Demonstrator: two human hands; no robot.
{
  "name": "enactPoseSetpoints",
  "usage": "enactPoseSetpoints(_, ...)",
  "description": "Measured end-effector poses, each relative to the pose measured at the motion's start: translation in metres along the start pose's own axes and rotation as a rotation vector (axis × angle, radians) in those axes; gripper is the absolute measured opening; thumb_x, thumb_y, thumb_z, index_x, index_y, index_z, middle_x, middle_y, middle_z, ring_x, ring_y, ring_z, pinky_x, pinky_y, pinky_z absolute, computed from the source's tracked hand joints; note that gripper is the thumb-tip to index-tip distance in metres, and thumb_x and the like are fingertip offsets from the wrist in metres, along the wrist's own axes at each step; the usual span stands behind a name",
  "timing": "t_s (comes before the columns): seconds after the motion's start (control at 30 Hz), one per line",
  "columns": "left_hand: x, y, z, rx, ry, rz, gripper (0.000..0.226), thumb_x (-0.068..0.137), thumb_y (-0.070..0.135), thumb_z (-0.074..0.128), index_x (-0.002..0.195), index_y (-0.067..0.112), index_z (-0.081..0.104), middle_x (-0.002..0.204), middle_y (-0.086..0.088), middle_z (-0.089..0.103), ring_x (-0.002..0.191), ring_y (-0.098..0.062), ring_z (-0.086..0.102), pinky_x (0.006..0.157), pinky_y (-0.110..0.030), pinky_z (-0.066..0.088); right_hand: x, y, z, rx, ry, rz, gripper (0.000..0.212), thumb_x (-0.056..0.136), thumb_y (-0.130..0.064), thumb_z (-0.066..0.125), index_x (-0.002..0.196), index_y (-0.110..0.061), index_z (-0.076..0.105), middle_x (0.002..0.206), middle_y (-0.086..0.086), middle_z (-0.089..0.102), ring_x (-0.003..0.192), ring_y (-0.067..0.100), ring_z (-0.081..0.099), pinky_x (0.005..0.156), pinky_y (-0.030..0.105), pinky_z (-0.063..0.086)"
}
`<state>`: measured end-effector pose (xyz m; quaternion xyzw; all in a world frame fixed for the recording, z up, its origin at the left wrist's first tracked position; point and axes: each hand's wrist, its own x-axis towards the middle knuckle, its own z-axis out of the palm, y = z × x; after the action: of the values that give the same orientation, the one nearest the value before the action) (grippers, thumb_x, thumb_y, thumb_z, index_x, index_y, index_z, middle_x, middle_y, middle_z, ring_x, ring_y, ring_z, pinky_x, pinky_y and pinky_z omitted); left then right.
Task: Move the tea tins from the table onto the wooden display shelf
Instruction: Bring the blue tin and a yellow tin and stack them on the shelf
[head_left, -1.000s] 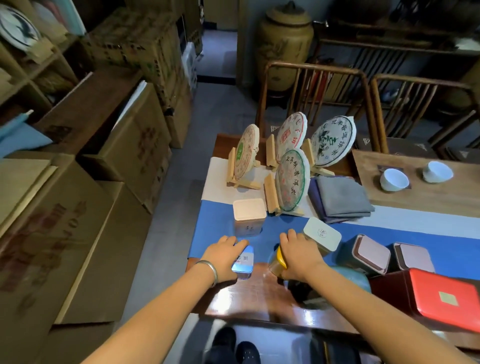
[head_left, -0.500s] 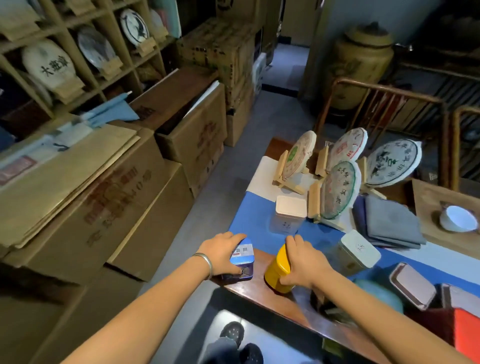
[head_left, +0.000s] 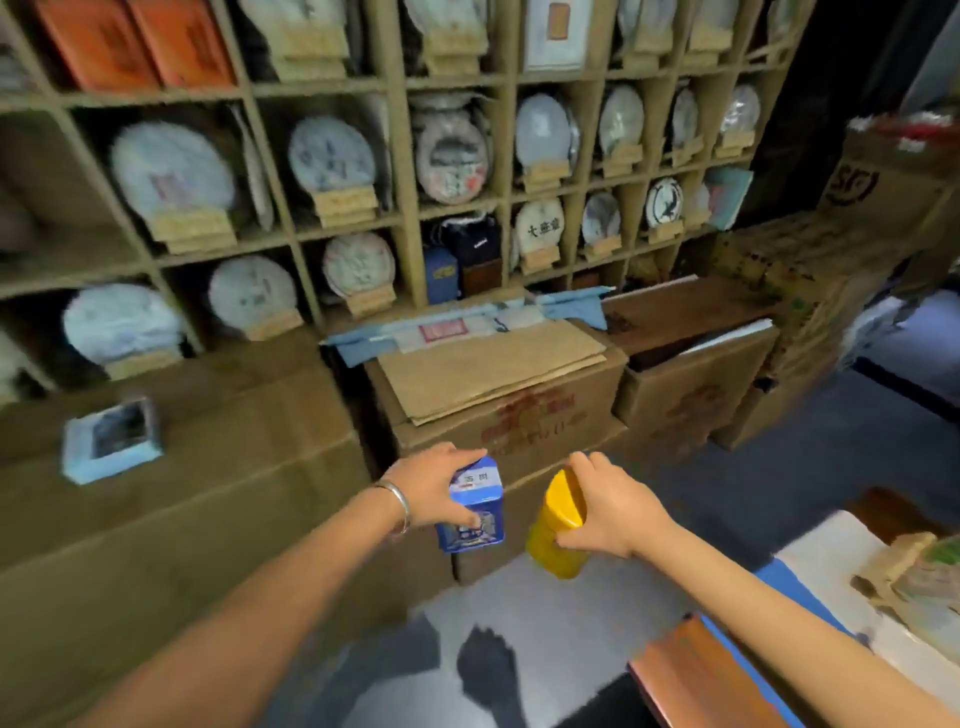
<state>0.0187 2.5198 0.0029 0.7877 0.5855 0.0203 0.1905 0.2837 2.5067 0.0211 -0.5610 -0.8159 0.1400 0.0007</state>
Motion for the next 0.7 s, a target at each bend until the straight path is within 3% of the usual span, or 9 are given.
enactPoseSetpoints(0.17, -0.070, -0.107, -0.094, -0.008, 0.146, -0.131, 0.094, 0.067, 0.059, 0.074, 0.146, 0.031, 0.034, 0.121, -0.003, 0.054, 0.109, -0.024, 0.054, 0.090, -0.036, 0.046, 0.081, -0.132, -0.044, 0.058, 0.043, -0.208, 0.107, 0.060, -0.063, 0.074, 0.144, -0.019, 0.026, 0.133, 0.006, 0.045, 0.119, 0.027, 0.050, 0.088, 0.035, 0.045)
enactPoseSetpoints(0.3, -0.129, -0.182, -0.178, 0.049, 0.193, -0.219, 0.091, 0.066, 0.061, 0.073, 0.143, 0.028, 0.038, 0.126, 0.001, 0.056, 0.108, -0.020, 0.056, 0.085, -0.031, 0.047, 0.140, -0.237, -0.082, 0.087, 0.025, -0.374, 0.108, 0.061, -0.060, 0.078, 0.146, -0.018, 0.026, 0.138, 0.009, 0.043, 0.122, 0.028, 0.048, 0.086, 0.029, 0.040)
enactPoseSetpoints(0.43, -0.187, -0.233, -0.265, 0.027, 0.268, -0.299, 0.085, 0.065, 0.057, 0.078, 0.137, 0.027, 0.045, 0.126, 0.006, 0.057, 0.110, -0.017, 0.057, 0.090, -0.031, 0.048, 0.184, -0.331, -0.129, 0.062, 0.029, -0.533, 0.108, 0.060, -0.065, 0.077, 0.146, -0.025, 0.026, 0.138, 0.004, 0.040, 0.123, 0.026, 0.046, 0.094, 0.036, 0.044)
enactPoseSetpoints(0.57, -0.234, -0.265, -0.336, 0.047, 0.358, -0.377, 0.071, 0.064, 0.052, 0.081, 0.122, 0.019, 0.056, 0.111, 0.002, 0.067, 0.094, -0.019, 0.064, 0.081, -0.033, 0.053, 0.213, -0.410, -0.177, 0.084, 0.090, -0.644, 0.105, 0.057, -0.066, 0.078, 0.143, -0.029, 0.029, 0.132, -0.002, 0.039, 0.119, 0.022, 0.047, 0.087, 0.030, 0.042)
enactPoseSetpoints(0.7, -0.263, -0.292, -0.393, 0.078, 0.436, -0.436, 0.069, 0.061, 0.055, 0.080, 0.116, 0.018, 0.059, 0.103, 0.003, 0.068, 0.089, -0.017, 0.065, 0.081, -0.038, 0.055, 0.240, -0.476, -0.222, 0.062, 0.138, -0.729, 0.104, 0.058, -0.064, 0.080, 0.142, -0.026, 0.033, 0.135, 0.002, 0.040, 0.119, 0.022, 0.045, 0.095, 0.034, 0.044)
